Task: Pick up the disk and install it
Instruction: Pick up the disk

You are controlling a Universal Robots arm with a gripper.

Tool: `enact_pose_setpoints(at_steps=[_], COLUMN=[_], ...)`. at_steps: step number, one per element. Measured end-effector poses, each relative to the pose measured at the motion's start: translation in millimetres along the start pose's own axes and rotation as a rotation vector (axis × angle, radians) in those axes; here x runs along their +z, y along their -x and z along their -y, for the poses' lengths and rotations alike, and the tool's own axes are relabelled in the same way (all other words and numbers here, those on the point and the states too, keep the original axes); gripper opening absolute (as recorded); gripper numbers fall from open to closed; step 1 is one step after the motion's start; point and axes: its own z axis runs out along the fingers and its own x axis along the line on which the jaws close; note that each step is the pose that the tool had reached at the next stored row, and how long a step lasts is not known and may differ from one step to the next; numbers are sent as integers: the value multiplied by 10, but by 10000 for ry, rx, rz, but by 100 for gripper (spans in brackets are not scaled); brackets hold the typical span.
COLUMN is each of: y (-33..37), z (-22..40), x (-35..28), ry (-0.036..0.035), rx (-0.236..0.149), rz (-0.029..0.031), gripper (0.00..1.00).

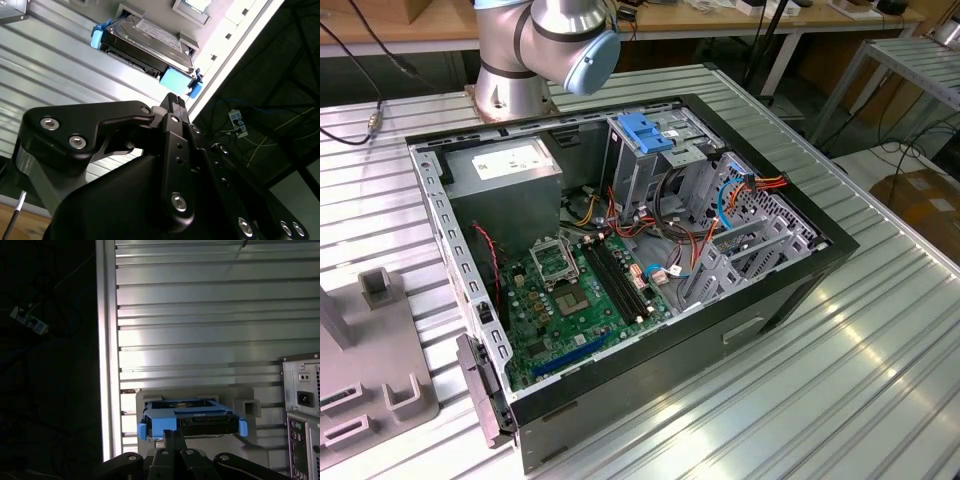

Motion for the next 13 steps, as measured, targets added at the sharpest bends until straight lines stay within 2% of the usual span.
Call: enact_pose_setpoints(at_steps=[3,13], y=[0,1], z=[0,0], x=[0,0], ry=[6,38], rx=[-326,-2132], rz=[-14,-94], gripper=[10,10])
